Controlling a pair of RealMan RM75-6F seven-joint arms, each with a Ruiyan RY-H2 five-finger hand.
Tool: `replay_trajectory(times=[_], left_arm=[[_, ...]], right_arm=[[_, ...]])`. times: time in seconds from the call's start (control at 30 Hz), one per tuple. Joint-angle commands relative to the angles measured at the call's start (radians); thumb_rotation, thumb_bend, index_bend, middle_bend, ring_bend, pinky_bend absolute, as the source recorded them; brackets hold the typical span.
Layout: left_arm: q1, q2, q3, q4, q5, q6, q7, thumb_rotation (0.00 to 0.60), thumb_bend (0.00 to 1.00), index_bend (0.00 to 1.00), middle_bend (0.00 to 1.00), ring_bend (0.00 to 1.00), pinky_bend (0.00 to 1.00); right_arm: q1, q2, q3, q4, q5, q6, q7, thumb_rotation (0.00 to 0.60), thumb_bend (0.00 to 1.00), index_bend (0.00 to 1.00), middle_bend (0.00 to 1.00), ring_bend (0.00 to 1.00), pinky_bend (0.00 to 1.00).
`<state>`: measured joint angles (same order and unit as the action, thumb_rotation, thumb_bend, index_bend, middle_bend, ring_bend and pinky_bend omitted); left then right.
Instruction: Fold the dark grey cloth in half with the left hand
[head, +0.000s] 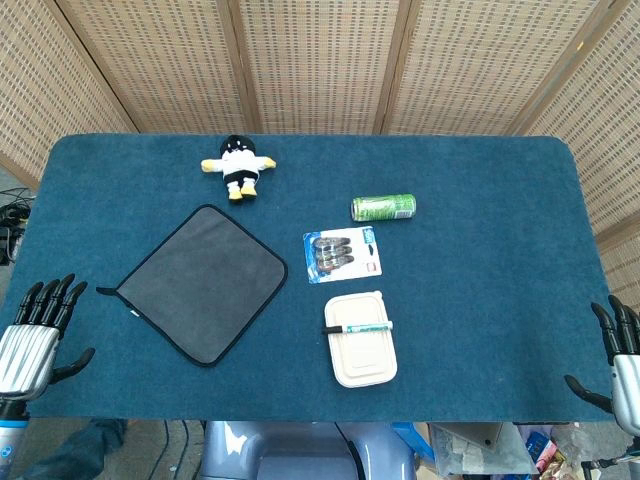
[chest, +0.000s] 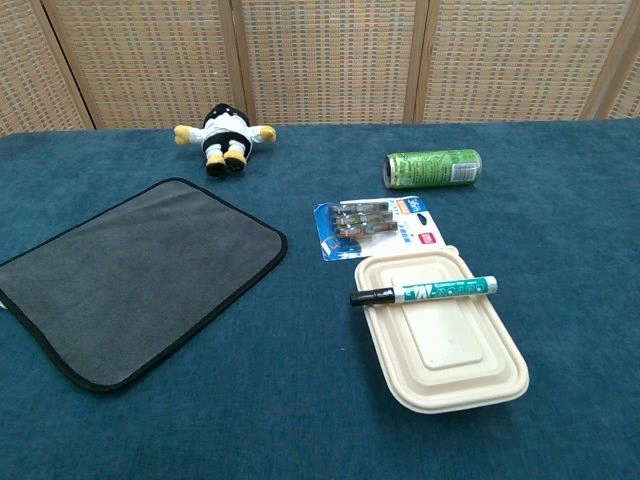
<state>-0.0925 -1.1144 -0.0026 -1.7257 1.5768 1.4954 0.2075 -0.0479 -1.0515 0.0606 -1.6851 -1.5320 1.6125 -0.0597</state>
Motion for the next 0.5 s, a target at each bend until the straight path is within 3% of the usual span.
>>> replay_trajectory(times=[0.03,0.5], left_arm=[[-0.001,-0.002,0.001,0.002,0.000,-0.002,0.004,0.600,0.25,0.00,0.00,0.00,0.00],[-0.044,-0.018,-0.027,0.024,-0.048,-0.073,-0.006,0.600,0.26,0.00,0.00,0.00,0.00]], right_arm=[[0.000,0.001,0.000,0.000,0.001,-0.001,0.004,0.600,0.00,0.00,0.00,0.00,0.00],[0.001,0.002,0.008,0.002,0.016,-0.004,0.022,0.600,0.00,0.00,0.00,0.00,0.00]])
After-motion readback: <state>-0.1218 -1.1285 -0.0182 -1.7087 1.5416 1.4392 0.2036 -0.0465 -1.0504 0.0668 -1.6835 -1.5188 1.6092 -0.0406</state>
